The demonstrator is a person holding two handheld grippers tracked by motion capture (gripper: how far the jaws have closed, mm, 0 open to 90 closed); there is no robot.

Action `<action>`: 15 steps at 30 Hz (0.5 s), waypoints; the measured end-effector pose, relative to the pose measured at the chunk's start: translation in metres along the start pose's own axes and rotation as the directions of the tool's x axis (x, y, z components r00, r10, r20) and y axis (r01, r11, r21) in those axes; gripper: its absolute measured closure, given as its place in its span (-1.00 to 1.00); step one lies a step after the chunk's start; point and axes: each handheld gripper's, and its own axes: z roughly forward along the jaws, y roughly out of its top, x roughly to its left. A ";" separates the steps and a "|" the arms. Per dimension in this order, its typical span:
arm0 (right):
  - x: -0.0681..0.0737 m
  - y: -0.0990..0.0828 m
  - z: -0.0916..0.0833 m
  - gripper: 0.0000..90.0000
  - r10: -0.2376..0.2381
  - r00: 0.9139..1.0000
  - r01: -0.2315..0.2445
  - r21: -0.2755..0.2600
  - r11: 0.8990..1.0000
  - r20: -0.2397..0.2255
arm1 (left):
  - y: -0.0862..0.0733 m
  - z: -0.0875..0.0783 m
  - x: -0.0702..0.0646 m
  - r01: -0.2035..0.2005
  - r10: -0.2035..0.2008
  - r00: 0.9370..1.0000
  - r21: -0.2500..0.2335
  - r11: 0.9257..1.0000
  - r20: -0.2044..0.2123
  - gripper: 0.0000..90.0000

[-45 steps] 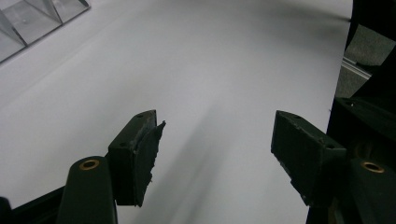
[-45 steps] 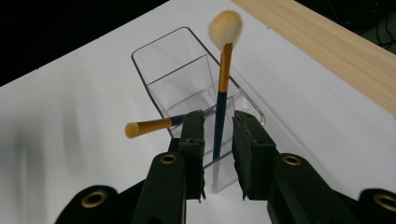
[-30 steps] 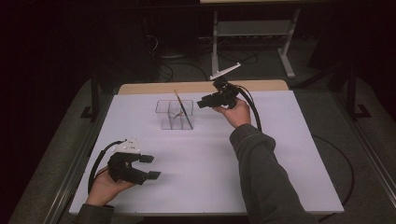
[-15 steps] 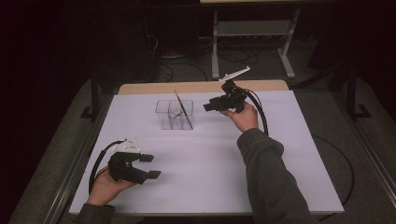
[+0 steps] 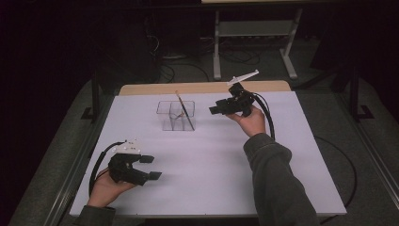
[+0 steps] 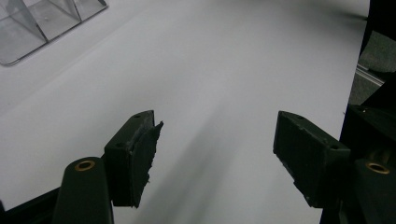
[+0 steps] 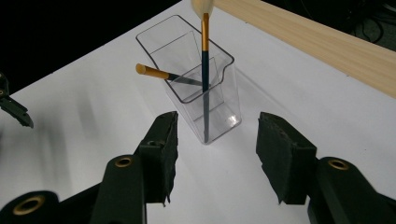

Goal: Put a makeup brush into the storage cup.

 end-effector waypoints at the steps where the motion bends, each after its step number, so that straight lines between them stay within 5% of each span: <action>1: 0.000 0.000 -0.001 0.04 0.003 1.000 -0.003 -0.001 1.000 0.000 | 0.000 0.001 -0.001 0.007 -0.007 1.000 -0.008 1.000 0.001 -0.35; 15: 0.004 -0.009 -0.011 -0.03 0.000 1.000 0.000 -0.017 1.000 -0.001 | -0.001 0.001 0.001 0.008 -0.008 1.000 0.007 1.000 -0.003 -0.35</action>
